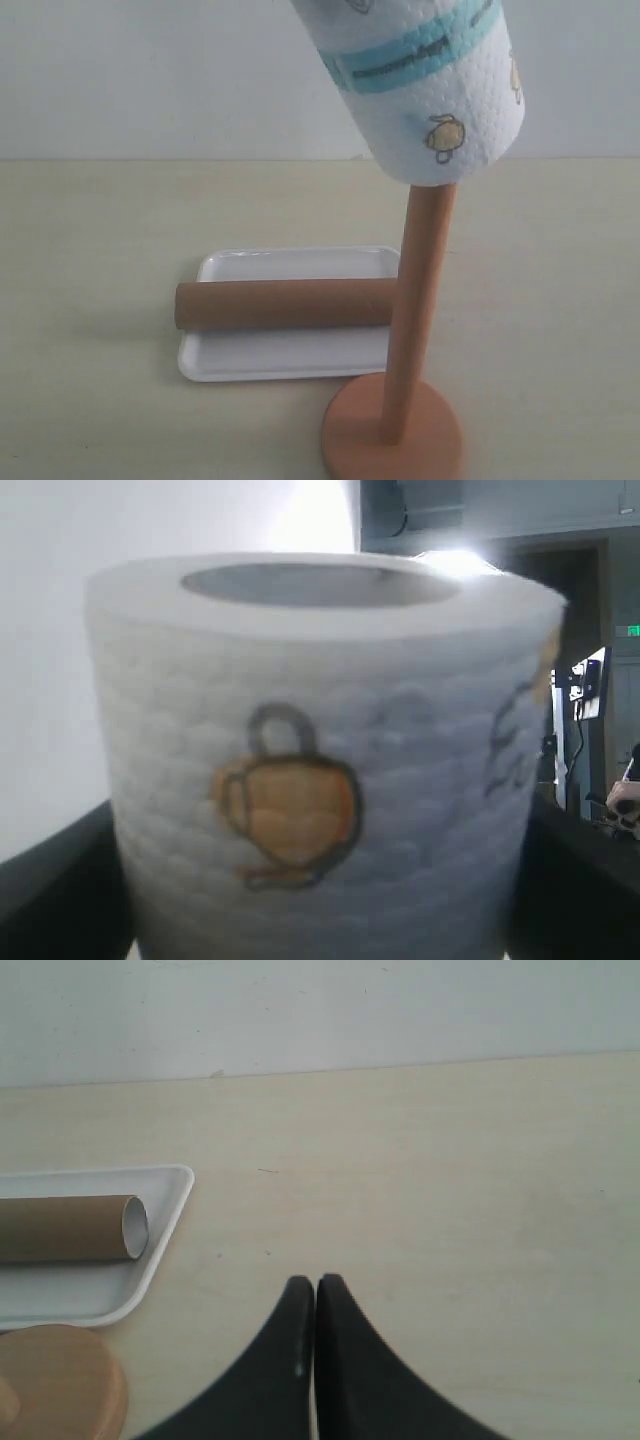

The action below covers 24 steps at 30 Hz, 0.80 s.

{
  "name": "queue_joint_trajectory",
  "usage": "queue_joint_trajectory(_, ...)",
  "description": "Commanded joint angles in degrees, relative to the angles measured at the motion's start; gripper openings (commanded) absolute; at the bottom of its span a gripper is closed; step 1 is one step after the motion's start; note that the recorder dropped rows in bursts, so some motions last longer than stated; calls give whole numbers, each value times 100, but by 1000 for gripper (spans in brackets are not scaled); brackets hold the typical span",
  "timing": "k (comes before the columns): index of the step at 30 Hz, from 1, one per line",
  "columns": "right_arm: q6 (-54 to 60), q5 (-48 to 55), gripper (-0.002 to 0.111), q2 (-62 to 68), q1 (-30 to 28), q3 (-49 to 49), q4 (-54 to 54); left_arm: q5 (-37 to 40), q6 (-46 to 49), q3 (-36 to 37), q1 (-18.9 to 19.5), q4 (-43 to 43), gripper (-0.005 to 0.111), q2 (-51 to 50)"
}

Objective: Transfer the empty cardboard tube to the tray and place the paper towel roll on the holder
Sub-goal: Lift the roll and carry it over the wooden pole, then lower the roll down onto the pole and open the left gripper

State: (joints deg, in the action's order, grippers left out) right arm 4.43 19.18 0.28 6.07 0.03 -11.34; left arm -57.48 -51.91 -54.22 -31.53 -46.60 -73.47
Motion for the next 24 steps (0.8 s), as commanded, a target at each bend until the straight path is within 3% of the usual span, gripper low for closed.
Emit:
queue_joint_trajectory(1,41,-6,0,-28,-31,-3,22,287,7,-86,-116,-185,4,-53)
queue_joint_trajectory(10,41,-6,0,-28,-31,-3,22,641,-265,-65,-116,-1168,4,-282)
queue_joint_trajectory(24,41,-6,0,-28,-31,-3,22,435,-157,-36,-116,-1361,4,-1427)
